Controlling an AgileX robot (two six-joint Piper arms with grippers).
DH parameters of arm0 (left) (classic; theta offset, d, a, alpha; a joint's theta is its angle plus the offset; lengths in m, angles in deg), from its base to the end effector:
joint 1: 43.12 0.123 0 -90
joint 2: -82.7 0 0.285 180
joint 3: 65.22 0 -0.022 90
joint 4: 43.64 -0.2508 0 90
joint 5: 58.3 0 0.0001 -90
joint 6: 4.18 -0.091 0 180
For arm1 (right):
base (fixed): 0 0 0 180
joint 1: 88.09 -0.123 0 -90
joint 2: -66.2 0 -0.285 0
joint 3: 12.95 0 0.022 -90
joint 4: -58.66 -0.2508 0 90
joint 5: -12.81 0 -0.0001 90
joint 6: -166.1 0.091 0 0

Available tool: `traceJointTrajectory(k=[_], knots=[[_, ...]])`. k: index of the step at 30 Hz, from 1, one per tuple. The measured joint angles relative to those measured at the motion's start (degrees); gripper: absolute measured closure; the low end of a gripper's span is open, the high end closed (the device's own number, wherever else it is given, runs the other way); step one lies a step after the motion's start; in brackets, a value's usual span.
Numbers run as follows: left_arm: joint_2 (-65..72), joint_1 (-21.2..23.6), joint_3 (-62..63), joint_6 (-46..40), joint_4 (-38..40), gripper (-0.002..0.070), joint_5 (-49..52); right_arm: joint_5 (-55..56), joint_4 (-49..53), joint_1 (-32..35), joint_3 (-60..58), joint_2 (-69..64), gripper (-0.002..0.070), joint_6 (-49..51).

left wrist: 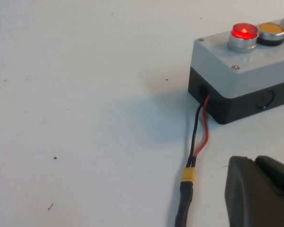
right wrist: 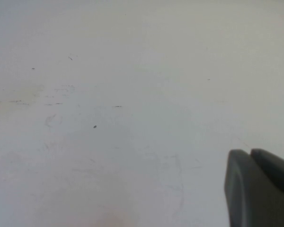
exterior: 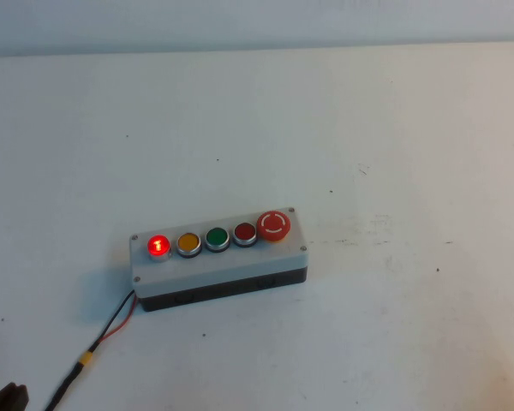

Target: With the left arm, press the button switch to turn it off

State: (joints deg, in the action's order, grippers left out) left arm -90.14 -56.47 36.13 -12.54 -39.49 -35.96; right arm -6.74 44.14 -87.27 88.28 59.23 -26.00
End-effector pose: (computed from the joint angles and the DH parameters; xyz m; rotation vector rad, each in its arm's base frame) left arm 0.0502 -0.0145 0.1704 0.3119 1.8627 -0.1313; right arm 0.0534 0.0069 0.1750 -0.0204 1.8274 0.0865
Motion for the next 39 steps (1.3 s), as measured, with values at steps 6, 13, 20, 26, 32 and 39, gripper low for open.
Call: traceJointTrajectory(k=[6, 13, 20, 26, 32, 39], knots=[[0.00, 0.00, 0.00, 0.00, 0.00, 0.0677, 0.00, 0.00, 0.00, 0.00, 0.00, 0.00, 0.0692, 0.00], [0.00, 0.00, 0.00, 0.00, 0.11, 0.0677, -0.15, 0.00, 0.00, 0.00, 0.00, 0.00, 0.0692, 0.00], [0.00, 0.00, 0.00, 4.62, 14.08, 0.0677, -8.88, 0.00, 0.00, 0.00, 0.00, 0.00, 0.0692, 0.00], [0.00, 0.00, 0.00, 6.27, 22.92, 0.0677, -15.77, 0.00, 0.00, 0.00, 0.00, 0.00, 0.0692, 0.00], [2.46, 0.00, 5.30, 7.77, 26.27, 0.0677, -9.22, 0.00, 0.00, 0.00, 0.00, 0.00, 0.0692, 0.00], [21.35, 0.00, 24.63, 8.36, 15.42, 0.0677, 15.43, 0.00, 0.00, 0.00, 0.00, 0.00, 0.0692, 0.00]])
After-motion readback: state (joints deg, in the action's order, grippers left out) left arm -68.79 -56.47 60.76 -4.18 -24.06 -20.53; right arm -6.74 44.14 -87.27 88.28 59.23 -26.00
